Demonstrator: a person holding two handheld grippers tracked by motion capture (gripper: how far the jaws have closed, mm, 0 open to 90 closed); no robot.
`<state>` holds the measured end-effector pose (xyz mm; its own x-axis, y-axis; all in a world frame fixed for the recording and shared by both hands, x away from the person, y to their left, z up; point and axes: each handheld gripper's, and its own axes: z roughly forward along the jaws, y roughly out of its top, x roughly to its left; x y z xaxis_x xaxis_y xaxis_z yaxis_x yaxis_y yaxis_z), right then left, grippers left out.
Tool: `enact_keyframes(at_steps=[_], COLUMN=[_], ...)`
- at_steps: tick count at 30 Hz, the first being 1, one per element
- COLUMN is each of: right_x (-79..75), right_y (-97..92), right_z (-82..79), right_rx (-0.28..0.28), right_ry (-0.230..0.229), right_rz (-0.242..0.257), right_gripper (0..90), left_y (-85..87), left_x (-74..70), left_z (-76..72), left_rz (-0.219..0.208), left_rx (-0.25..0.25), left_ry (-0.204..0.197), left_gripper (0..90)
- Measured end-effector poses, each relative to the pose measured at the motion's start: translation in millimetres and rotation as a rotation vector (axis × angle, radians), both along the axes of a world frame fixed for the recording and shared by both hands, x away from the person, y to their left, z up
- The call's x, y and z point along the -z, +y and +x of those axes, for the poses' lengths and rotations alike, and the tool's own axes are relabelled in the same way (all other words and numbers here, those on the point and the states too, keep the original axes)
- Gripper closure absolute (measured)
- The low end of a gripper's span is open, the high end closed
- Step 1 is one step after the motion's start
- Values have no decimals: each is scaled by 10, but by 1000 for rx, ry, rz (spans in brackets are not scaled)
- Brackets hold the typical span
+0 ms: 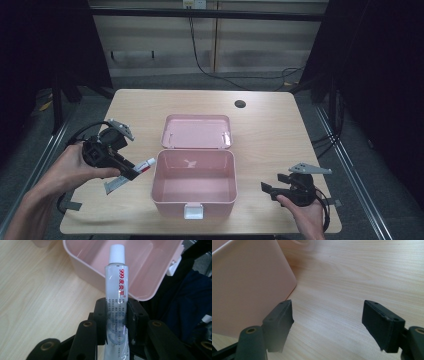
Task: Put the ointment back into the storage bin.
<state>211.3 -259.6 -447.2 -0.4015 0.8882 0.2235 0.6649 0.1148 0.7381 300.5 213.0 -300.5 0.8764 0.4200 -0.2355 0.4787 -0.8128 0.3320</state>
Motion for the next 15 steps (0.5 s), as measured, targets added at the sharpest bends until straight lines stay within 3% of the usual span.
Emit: enact_keyframes(at_steps=[4,5,8,9,15], right_x=[-5,-8,-9,-8,-9], right_y=[-11,-15,-17,-17,-16], right_z=[-3,-7,-6,-5,-6], right_rx=[9,12,11,10,10], right_ry=[-7,-6,-6,-7,-4], right_rz=[5,6,5,5,5], right_gripper=[231,231,231,231,230], left_y=[-100,-146,-182,-211,-410], left_x=[-15,-29,-50,-57,-49], left_z=[-3,4,-3,3,-13], left_rz=[-14,-10,-42,-35,-22], left_rx=[23,41,20,48,76], left_ry=[-4,-20,-32,-25,-27], left_gripper=[715,715,715,715,715])
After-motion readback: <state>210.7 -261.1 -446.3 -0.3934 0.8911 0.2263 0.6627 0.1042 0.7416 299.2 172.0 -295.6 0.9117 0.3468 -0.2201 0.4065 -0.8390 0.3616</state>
